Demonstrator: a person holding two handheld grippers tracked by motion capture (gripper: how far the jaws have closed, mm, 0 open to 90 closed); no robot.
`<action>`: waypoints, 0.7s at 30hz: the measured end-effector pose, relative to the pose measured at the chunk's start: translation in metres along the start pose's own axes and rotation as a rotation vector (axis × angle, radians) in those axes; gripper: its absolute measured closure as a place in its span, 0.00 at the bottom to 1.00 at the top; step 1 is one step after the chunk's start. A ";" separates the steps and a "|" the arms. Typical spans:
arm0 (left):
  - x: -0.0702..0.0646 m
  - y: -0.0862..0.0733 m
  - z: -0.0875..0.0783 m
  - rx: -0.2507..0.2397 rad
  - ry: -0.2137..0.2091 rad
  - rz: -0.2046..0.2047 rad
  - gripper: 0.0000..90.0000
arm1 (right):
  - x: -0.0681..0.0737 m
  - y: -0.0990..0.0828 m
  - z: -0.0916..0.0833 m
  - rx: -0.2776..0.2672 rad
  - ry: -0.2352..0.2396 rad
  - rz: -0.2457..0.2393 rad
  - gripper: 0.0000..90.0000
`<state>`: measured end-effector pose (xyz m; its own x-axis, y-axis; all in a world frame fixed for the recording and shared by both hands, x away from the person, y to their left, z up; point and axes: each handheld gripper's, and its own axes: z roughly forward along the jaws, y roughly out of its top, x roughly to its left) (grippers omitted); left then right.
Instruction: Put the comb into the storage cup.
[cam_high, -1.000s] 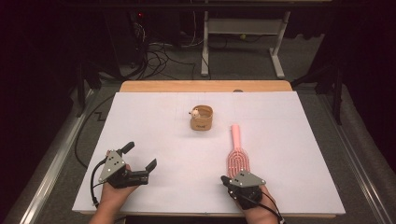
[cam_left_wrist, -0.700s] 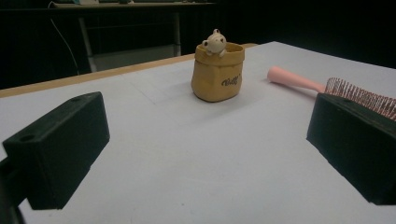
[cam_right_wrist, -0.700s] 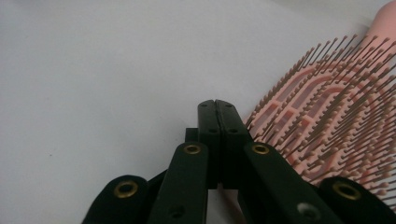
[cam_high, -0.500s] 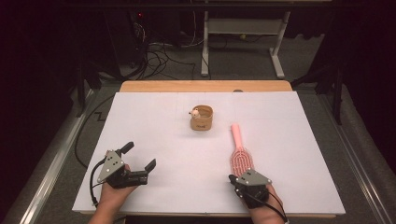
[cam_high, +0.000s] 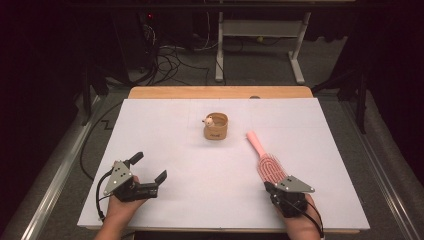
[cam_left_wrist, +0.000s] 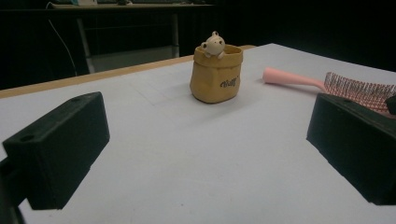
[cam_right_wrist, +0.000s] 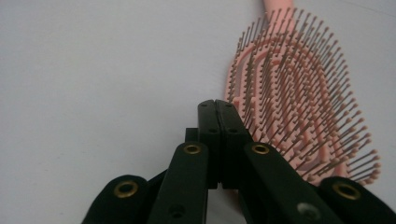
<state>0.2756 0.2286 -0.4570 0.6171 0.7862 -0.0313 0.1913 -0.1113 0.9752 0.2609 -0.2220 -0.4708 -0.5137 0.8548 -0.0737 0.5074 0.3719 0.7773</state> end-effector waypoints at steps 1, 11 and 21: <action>0.000 0.000 0.000 0.000 0.000 0.000 0.00 | -0.003 -0.001 -0.001 0.001 -0.003 0.011 1.00; 0.000 0.000 0.001 0.003 -0.004 0.002 0.00 | -0.028 -0.006 -0.004 0.005 -0.039 0.060 1.00; 0.001 0.000 0.001 0.001 0.005 -0.001 0.00 | -0.038 -0.009 -0.006 -0.005 -0.020 0.083 1.00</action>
<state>0.2768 0.2290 -0.4574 0.6129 0.7895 -0.0315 0.1926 -0.1106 0.9750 0.2722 -0.2595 -0.4713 -0.4565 0.8895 -0.0215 0.5443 0.2983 0.7841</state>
